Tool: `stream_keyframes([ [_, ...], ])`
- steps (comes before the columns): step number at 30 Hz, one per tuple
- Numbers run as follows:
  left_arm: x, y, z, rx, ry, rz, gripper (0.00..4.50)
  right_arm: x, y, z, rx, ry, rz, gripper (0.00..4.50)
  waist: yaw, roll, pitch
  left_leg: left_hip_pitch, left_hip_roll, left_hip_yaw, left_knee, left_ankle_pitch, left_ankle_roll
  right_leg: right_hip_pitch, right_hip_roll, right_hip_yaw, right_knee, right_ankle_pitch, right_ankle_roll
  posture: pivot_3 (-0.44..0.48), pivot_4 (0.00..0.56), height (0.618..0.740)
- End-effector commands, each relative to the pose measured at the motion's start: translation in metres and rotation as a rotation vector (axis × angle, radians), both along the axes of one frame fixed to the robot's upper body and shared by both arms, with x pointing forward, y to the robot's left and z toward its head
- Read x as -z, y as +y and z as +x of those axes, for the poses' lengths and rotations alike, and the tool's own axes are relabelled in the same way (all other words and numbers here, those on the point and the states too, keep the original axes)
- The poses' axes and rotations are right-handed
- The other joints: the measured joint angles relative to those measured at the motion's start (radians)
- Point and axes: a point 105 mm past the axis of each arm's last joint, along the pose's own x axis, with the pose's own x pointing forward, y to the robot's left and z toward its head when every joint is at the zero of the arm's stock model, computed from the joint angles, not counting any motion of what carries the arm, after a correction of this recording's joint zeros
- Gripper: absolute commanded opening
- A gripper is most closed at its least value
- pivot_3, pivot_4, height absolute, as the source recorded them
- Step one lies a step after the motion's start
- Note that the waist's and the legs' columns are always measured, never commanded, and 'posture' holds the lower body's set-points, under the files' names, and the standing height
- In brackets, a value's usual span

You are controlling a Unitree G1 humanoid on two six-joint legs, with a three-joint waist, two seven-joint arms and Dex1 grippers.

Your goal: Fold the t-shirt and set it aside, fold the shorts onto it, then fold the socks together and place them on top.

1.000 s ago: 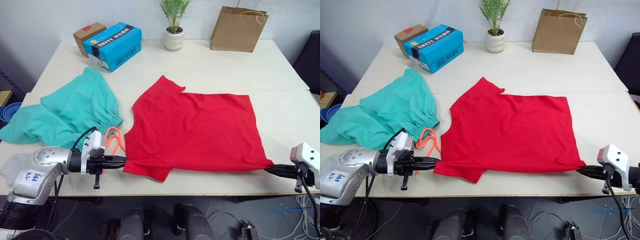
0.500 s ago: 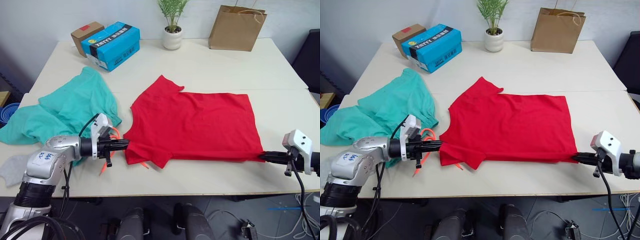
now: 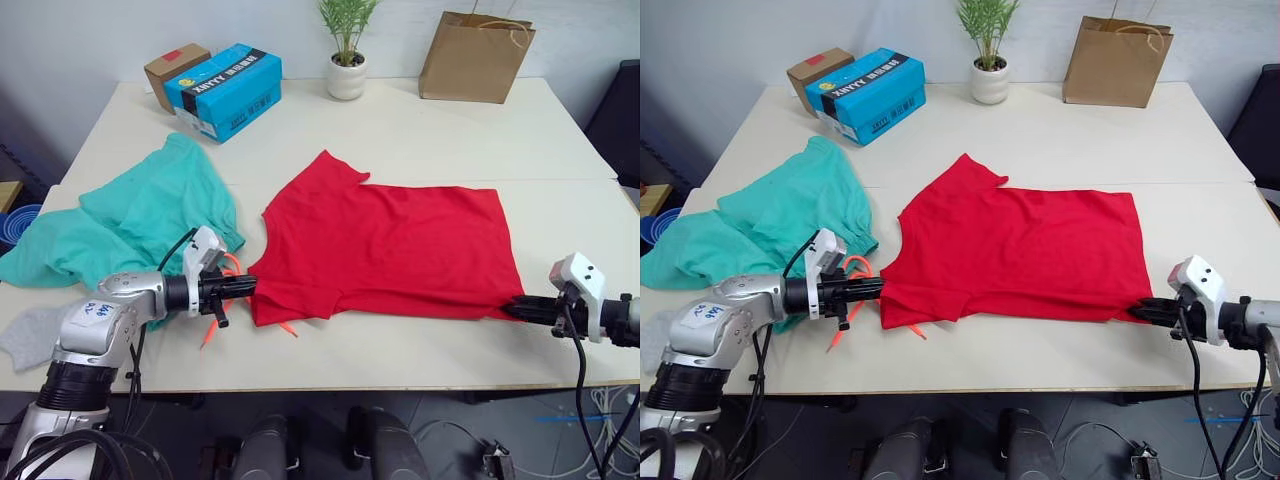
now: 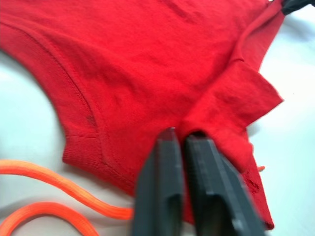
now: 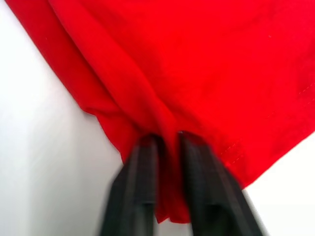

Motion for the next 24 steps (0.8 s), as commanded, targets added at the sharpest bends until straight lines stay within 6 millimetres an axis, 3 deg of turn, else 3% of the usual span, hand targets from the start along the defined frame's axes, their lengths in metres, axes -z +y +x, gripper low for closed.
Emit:
stream_keyframes([
  [1,-0.016,0.011,0.015,-0.122,-0.133,-0.032,1.58,-0.025,-0.019,-0.002,0.062,-0.123,-0.037,2.28,0.004,0.0,0.0,0.0,0.0,0.0,0.0,0.0,0.0,0.0,0.0,0.0,0.0,0.0,0.0,0.0,0.15,0.74],
  [4,-0.039,0.02,0.022,-0.207,-0.267,-0.111,2.52,-0.066,-0.023,0.009,0.188,-0.355,0.121,3.36,0.002,-0.001,0.0,-0.001,-0.001,0.0,0.001,0.001,0.001,0.0,0.0,0.001,0.0,0.001,0.002,0.0,0.15,0.74],
  [5,-0.047,0.021,0.018,-0.195,-0.304,-0.14,2.53,-0.073,-0.02,0.006,0.182,-0.375,0.142,3.69,-0.001,0.0,0.0,-0.001,-0.001,0.0,0.001,0.001,0.001,0.0,0.0,0.0,0.0,0.001,0.001,0.0,0.15,0.74],
  [8,-0.06,0.021,0.001,-0.092,-0.411,-0.14,2.53,-0.08,-0.003,-0.006,0.109,-0.36,0.156,3.69,-0.003,0.0,0.0,-0.001,0.0,0.0,-0.001,0.0,0.0,0.0,0.0,0.0,0.0,0.001,0.001,0.0,0.15,0.74],
  [10,-0.06,0.019,-0.009,-0.011,-0.46,-0.093,2.14,-0.076,0.012,-0.015,0.04,-0.343,0.148,3.24,0.0,0.0,0.0,0.0,0.001,0.0,-0.001,0.0,-0.001,0.0,0.0,-0.001,0.0,0.001,0.0,0.0,0.15,0.74],
  [12,-0.045,0.01,-0.028,0.156,-0.485,0.028,1.65,-0.064,0.027,-0.026,-0.061,-0.329,0.089,2.7,0.001,0.0,0.0,0.0,0.001,0.0,-0.002,0.0,-0.001,0.0,0.0,-0.002,-0.001,0.001,0.0,0.0,0.15,0.74],
  [14,-0.027,-0.003,-0.043,0.297,-0.461,0.107,1.0,-0.048,0.04,-0.034,-0.16,-0.325,0.024,2.01,0.002,0.0,0.0,-0.001,0.0,0.0,-0.002,-0.002,-0.003,0.0,0.0,-0.002,-0.002,0.001,0.0,0.0,0.15,0.74],
  [17,-0.011,-0.026,-0.055,0.403,-0.422,0.092,0.0,-0.031,0.054,-0.038,-0.234,-0.33,0.013,0.89,0.005,0.0,-0.001,-0.001,-0.001,0.0,-0.001,-0.004,-0.004,0.001,0.0,-0.001,-0.004,0.002,0.002,0.0,0.15,0.74],
  [19,0.007,-0.043,-0.061,0.473,-0.406,0.118,0.0,-0.016,0.061,-0.039,-0.284,-0.323,-0.003,0.19,0.004,-0.001,-0.001,-0.001,-0.001,0.0,-0.001,-0.004,-0.003,0.001,0.0,0.0,-0.006,0.004,0.002,0.0,0.15,0.74],
  [21,0.021,-0.057,-0.067,0.539,-0.407,0.131,0.0,-0.006,0.064,-0.039,-0.302,-0.313,0.001,0.09,0.002,-0.001,-0.001,-0.001,-0.001,0.0,-0.001,-0.004,-0.003,0.001,0.0,0.0,-0.006,0.004,0.002,0.0,0.15,0.74],
  [24,0.024,-0.074,-0.058,0.503,-0.4,0.083,0.0,-0.003,0.068,-0.034,-0.31,-0.331,0.005,0.09,0.002,-0.001,-0.001,-0.001,-0.001,0.0,-0.001,-0.003,-0.002,0.001,0.0,-0.001,-0.005,0.004,0.001,0.0,0.15,0.74],
])
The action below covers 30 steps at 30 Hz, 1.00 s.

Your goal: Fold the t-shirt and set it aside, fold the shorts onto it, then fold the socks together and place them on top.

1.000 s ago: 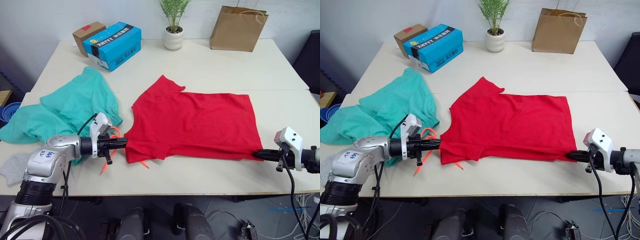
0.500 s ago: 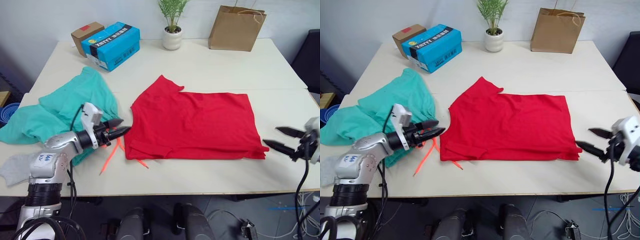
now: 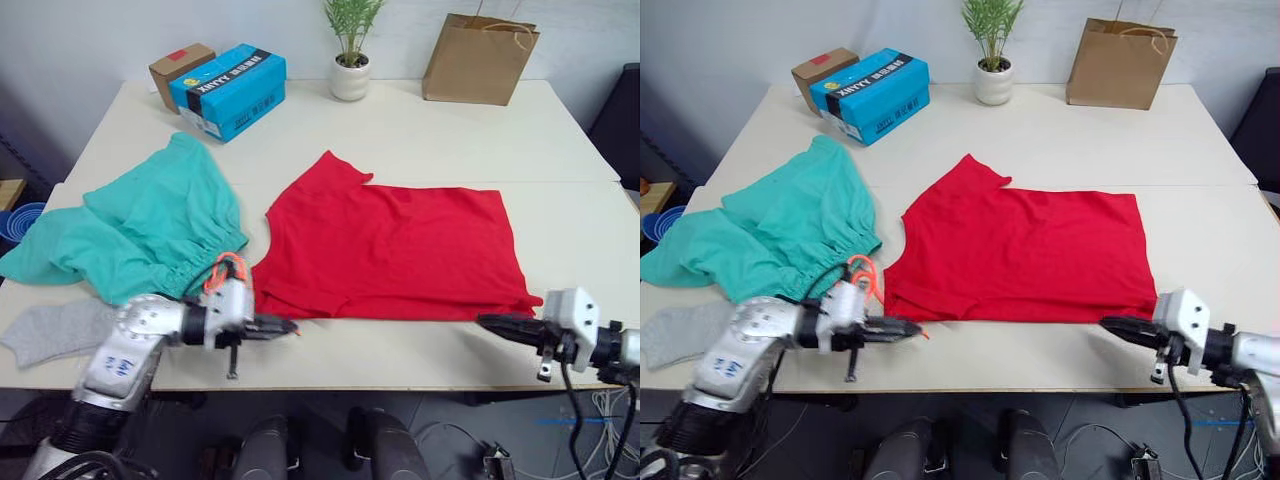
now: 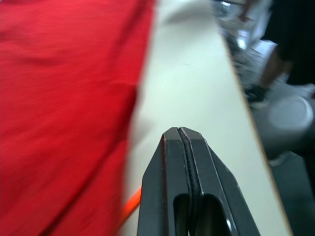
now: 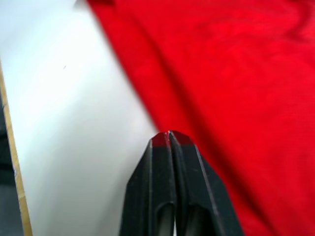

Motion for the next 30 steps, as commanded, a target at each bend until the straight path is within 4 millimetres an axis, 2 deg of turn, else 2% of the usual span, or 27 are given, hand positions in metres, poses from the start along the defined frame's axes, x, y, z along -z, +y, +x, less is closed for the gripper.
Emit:
stream_keyframes([
  [1,0.001,-0.014,0.008,-0.005,-0.029,-0.003,0.0,-0.005,0.004,0.006,-0.018,-0.056,-0.004,0.09,0.0,0.0,0.0,0.0,0.0,0.0,0.0,0.002,0.004,0.0,0.0,0.0,0.0,0.0,0.0,0.0,0.15,0.74],
  [4,0.007,-0.022,0.015,-0.025,-0.033,0.018,0.0,-0.004,0.008,0.01,-0.022,-0.058,-0.001,0.09,-0.001,0.0,0.0,0.001,0.0,0.0,0.001,0.003,0.005,0.0,0.0,0.0,0.002,0.0,0.0,0.0,0.15,0.74],
  [10,0.003,-0.032,0.041,-0.137,-0.029,0.002,0.0,-0.004,0.012,0.019,0.014,-0.082,0.007,0.09,0.0,0.0,0.0,0.0,0.0,-0.001,0.001,0.003,0.005,0.0,0.0,0.0,0.002,0.0,0.0,0.0,0.15,0.74],
  [16,-0.005,-0.029,0.054,-0.191,-0.061,-0.034,0.0,-0.005,0.012,0.022,0.046,-0.088,0.038,0.09,0.0,0.0,0.0,0.0,0.0,-0.001,0.002,0.003,0.005,0.0,0.0,-0.001,0.002,0.0,0.0,0.0,0.15,0.74],
  [23,-0.014,-0.024,0.076,-0.268,-0.134,-0.036,0.0,-0.006,-0.001,0.038,0.15,-0.122,0.025,0.09,0.0,0.0,0.0,0.0,0.0,-0.001,0.003,0.004,0.006,0.001,0.0,-0.001,0.003,0.0,0.0,0.0,0.15,0.74],
  [25,-0.017,-0.021,0.083,-0.309,-0.141,-0.05,0.0,-0.002,-0.005,0.042,0.179,-0.11,0.008,0.09,-0.001,0.0,0.0,0.0,0.0,-0.001,0.003,0.004,0.006,0.001,0.0,-0.001,0.003,0.0,0.0,0.0,0.15,0.74],
  [30,-0.017,-0.012,0.086,-0.336,-0.15,-0.036,0.0,0.006,-0.014,0.046,0.203,-0.099,-0.034,0.09,-0.001,0.0,0.0,0.0,0.0,-0.001,0.002,0.004,0.005,0.0,0.0,-0.002,0.004,0.0,0.0,0.0,0.15,0.74],
])
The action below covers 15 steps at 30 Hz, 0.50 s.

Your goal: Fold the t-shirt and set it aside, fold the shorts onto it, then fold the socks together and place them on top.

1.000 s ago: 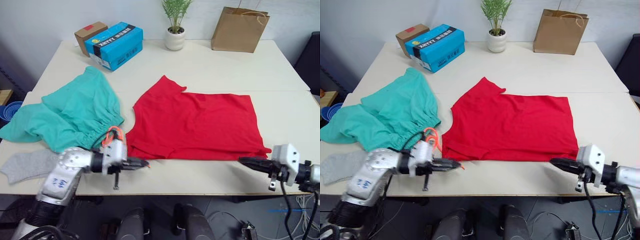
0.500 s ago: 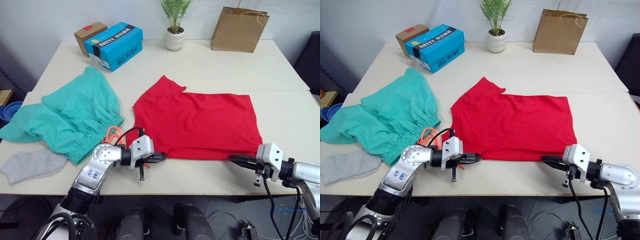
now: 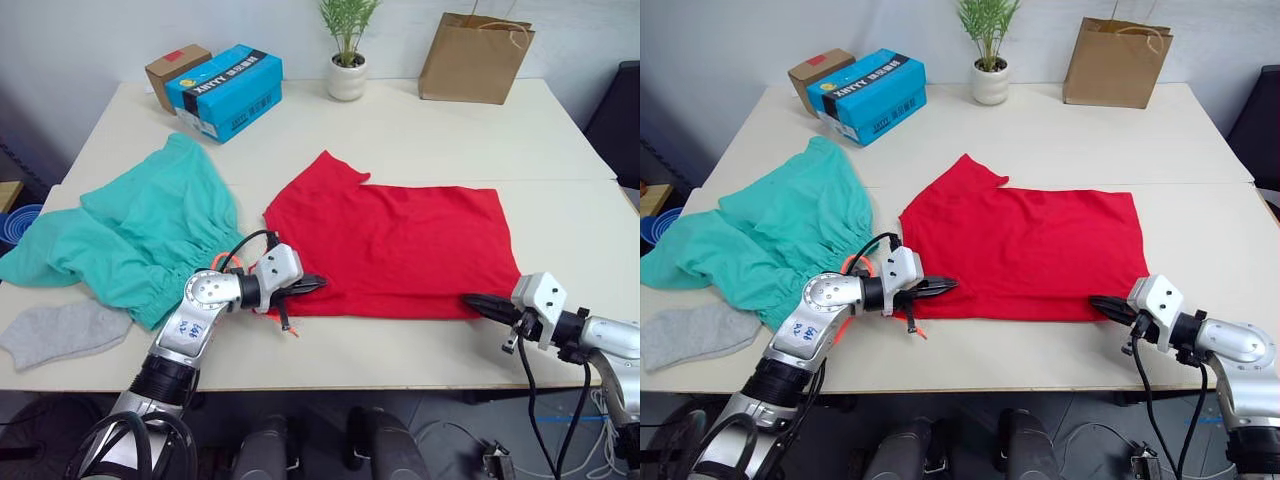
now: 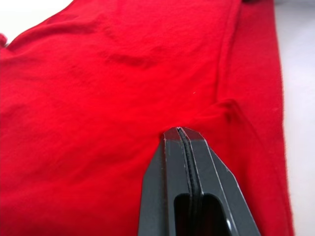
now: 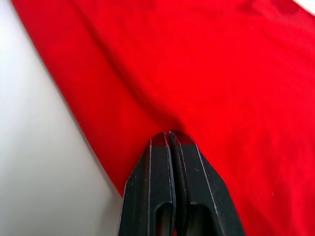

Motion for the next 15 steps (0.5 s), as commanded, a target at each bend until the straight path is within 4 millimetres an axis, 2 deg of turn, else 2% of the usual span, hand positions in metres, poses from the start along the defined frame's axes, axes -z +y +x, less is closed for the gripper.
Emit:
stream_keyframes([
  [1,-0.008,0.008,0.004,-0.031,-0.051,0.005,0.0,0.0,-0.011,0.003,0.033,-0.029,-0.046,0.09,0.0,0.0,0.0,0.0,0.0,0.0,0.0,0.0,0.0,0.0,0.0,0.0,0.0,0.0,0.0,0.0,0.15,0.74],
  [4,-0.01,0.016,0.009,-0.08,-0.066,0.005,0.0,0.001,-0.033,0.01,0.117,-0.064,-0.098,0.09,-0.001,0.0,0.0,0.0,0.0,0.0,0.001,0.0,0.0,0.001,0.0,0.0,0.0,0.0,0.0,0.0,0.15,0.74],
  [7,-0.017,0.02,0.01,-0.102,-0.096,0.003,0.0,-0.008,-0.058,0.017,0.207,-0.124,-0.133,0.09,-0.002,-0.001,0.0,0.001,0.0,0.0,0.001,0.0,0.0,0.001,0.0,0.0,0.0,0.0,0.0,0.0,0.15,0.74],
  [12,-0.027,0.031,0.015,-0.162,-0.145,-0.02,0.0,-0.013,-0.092,0.014,0.298,-0.134,-0.182,0.09,0.0,-0.001,0.0,0.0,0.0,0.0,0.001,0.0,0.0,0.001,0.0,0.0,0.0,0.0,0.0,0.0,0.15,0.74],
  [15,-0.047,0.039,0.004,-0.119,-0.154,-0.148,0.0,-0.019,-0.105,0.009,0.346,-0.148,-0.123,0.09,-0.003,-0.001,0.0,0.0,0.0,0.0,0.001,0.001,0.0,0.001,0.0,0.0,0.0,0.0,0.0,0.0,0.15,0.74],
])
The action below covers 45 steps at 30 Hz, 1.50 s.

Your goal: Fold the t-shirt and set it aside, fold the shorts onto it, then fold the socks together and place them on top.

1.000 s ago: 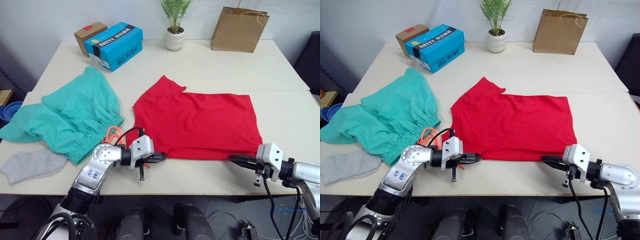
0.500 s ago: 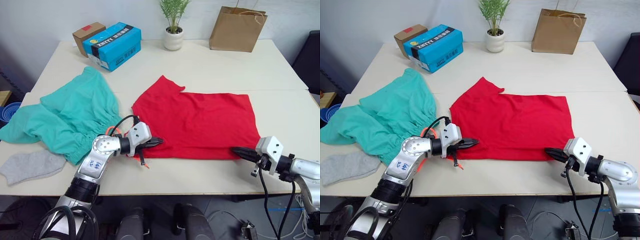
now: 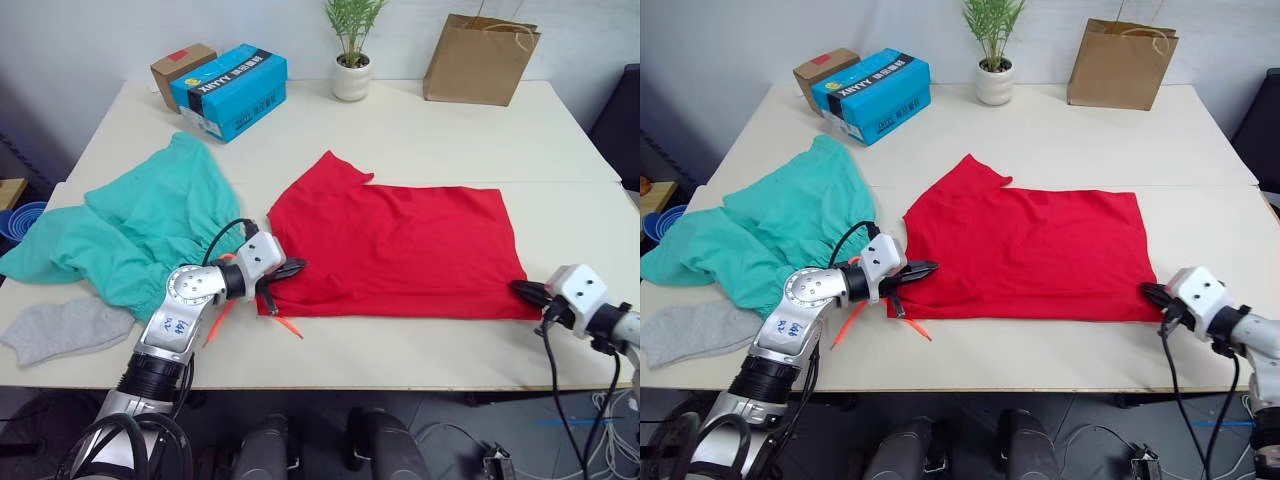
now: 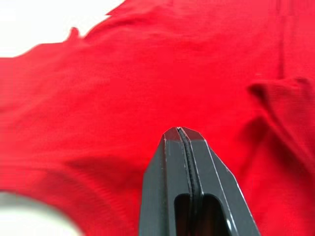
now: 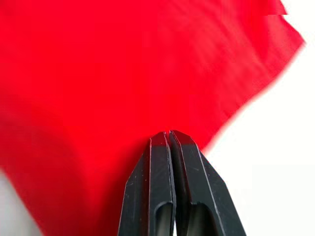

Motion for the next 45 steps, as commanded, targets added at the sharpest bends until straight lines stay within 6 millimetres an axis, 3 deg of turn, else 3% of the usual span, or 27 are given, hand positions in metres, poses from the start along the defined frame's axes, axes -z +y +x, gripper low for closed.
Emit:
stream_keyframes([
  [1,-0.031,0.005,-0.02,0.094,-0.061,-0.135,0.0,-0.016,-0.014,-0.005,0.049,-0.065,0.076,0.09,-0.003,0.0,0.0,0.0,0.0,0.0,0.0,0.0,0.0,0.0,0.0,0.0,0.0,0.0,0.0,0.0,0.15,0.74],
  [8,-0.009,-0.003,-0.06,0.26,0.105,-0.093,0.0,-0.026,0.032,-0.015,-0.124,-0.108,0.217,0.09,-0.006,0.0,0.0,0.001,0.001,0.0,-0.001,0.001,-0.002,0.001,0.0,0.0,0.001,0.0,0.0,0.0,0.15,0.74],
  [12,0.009,-0.012,-0.061,0.254,0.149,-0.052,0.0,-0.013,0.061,-0.021,-0.209,-0.061,0.233,0.09,0.004,0.001,0.0,0.001,0.001,-0.001,-0.001,0.001,-0.002,0.0,0.0,0.002,0.0,0.0,0.0,0.0,0.15,0.74],
  [15,0.023,-0.017,-0.054,0.228,0.17,-0.01,0.0,-0.005,0.07,-0.021,-0.213,-0.044,0.254,0.09,0.006,0.001,0.0,0.001,0.0,-0.001,-0.001,-0.003,-0.006,0.0,0.0,0.002,0.0,0.0,0.0,0.0,0.15,0.74],
  [24,0.041,-0.013,-0.043,0.195,0.168,0.132,0.0,0.004,0.075,-0.02,-0.197,-0.01,0.272,0.09,0.002,0.001,0.0,0.0,0.0,-0.001,-0.002,0.0,-0.001,0.0,0.0,0.001,0.0,0.0,0.0,0.0,0.15,0.74],
  [31,0.031,-0.006,-0.021,0.058,0.102,0.111,0.0,0.01,0.077,-0.022,-0.2,0.021,0.272,0.09,0.002,0.001,0.0,0.0,0.0,-0.001,-0.002,0.0,-0.001,0.0,0.0,0.001,0.0,0.0,0.0,0.0,0.15,0.74],
  [35,0.004,0.0,-0.001,-0.036,-0.112,0.076,0.0,0.011,0.077,-0.022,-0.194,0.029,0.274,0.09,0.003,0.001,0.0,0.0,0.0,-0.001,-0.002,0.0,-0.001,0.0,0.0,0.001,0.0,0.0,0.0,0.0,0.15,0.74],
  [38,0.0,0.003,0.006,-0.067,-0.14,0.046,0.0,0.012,0.076,-0.022,-0.189,0.03,0.277,0.09,0.003,0.0,-0.001,0.0,0.0,-0.001,-0.001,0.0,-0.001,0.0,0.0,0.001,0.0,0.0,0.0,0.0,0.15,0.74],
  [42,0.002,0.011,0.009,-0.073,-0.132,0.034,0.0,0.011,0.071,-0.02,-0.154,0.016,0.265,0.09,0.002,0.0,-0.001,0.0,0.0,-0.001,-0.002,0.0,-0.001,0.0,0.0,0.0,0.0,0.0,0.0,0.0,0.15,0.74],
  [45,-0.005,0.015,0.0,-0.037,-0.113,-0.014,0.0,0.002,0.061,-0.016,-0.115,-0.024,0.268,0.09,0.001,0.0,-0.001,0.0,0.0,-0.001,-0.002,0.0,-0.001,0.0,0.0,0.0,0.0,0.0,0.0,0.0,0.15,0.74],
])
